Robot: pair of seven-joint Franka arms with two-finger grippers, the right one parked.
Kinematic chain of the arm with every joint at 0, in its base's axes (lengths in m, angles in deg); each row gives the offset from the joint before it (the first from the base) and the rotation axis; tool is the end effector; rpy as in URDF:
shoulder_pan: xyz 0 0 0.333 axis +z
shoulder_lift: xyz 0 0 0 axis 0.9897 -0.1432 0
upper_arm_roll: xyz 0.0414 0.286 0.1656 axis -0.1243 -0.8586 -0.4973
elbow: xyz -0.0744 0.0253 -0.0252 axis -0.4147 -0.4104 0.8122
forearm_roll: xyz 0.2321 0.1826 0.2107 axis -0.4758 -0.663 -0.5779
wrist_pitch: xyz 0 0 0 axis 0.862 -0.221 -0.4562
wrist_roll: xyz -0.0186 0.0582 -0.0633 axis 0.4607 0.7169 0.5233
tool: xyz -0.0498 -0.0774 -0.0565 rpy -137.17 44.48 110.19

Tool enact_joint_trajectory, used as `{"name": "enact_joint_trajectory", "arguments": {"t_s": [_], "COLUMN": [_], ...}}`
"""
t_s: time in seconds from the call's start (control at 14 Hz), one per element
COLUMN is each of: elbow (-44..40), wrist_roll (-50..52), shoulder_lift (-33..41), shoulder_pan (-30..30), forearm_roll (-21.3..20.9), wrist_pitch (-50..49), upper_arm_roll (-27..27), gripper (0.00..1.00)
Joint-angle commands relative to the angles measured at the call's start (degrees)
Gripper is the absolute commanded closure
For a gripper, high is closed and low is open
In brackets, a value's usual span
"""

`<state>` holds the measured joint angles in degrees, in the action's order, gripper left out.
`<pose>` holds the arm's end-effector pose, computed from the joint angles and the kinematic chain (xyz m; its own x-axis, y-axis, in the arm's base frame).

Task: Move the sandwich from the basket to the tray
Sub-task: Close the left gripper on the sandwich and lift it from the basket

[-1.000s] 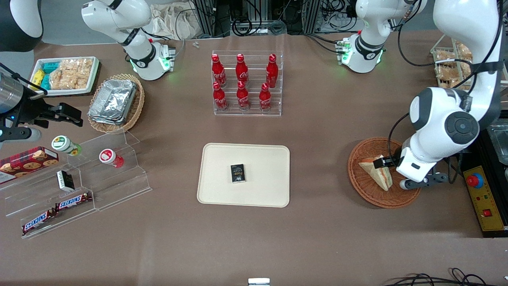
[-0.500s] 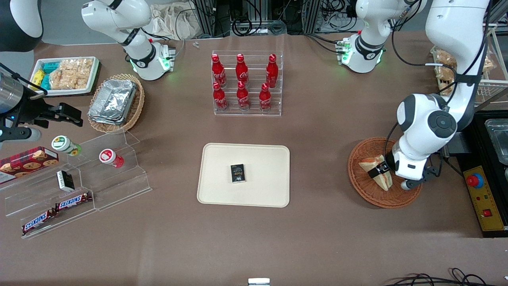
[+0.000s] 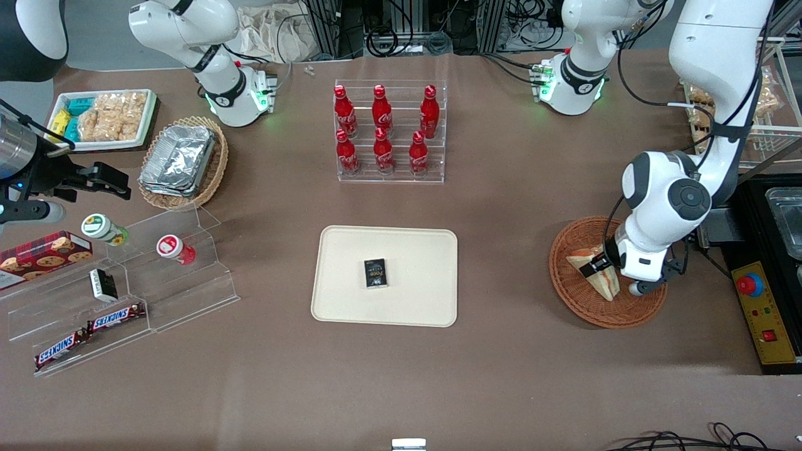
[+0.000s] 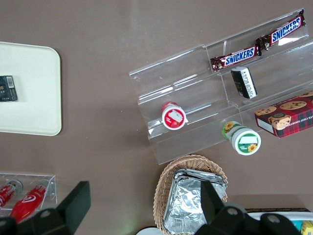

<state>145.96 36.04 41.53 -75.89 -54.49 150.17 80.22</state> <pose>0.5663 -0.0460 0.3027 0.8556 0.5140 0.0616 0.5102 -0.8574 0.0676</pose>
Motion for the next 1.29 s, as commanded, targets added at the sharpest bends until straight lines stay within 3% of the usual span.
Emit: {"name": "enact_joint_trajectory", "arguments": {"t_s": [0.0, 0.07, 0.64, 0.86, 1.0, 1.21], "elbow": [0.51, -0.28, -29.18, -37.35, -40.45, -40.54], "wrist_roll": [1.36, 1.01, 0.14, -2.58, -7.4, -11.73], "shoulder_lift": [1.68, 2.21, 3.62, 3.62, 3.79, 4.41], "shoulder_pan": [0.54, 0.54, -0.17, -0.17, -0.25, -0.25], "forearm_roll": [-0.41, -0.49, -0.32, 0.38, 3.53, 4.25], "wrist_pitch": [-0.65, -2.75, -42.03, -50.3, -54.0, -53.84], "upper_arm_roll": [0.27, 0.27, 2.73, 4.13, 5.27, 11.76], "gripper": [0.91, 1.0, 1.0, 1.0, 1.0, 1.0]}}
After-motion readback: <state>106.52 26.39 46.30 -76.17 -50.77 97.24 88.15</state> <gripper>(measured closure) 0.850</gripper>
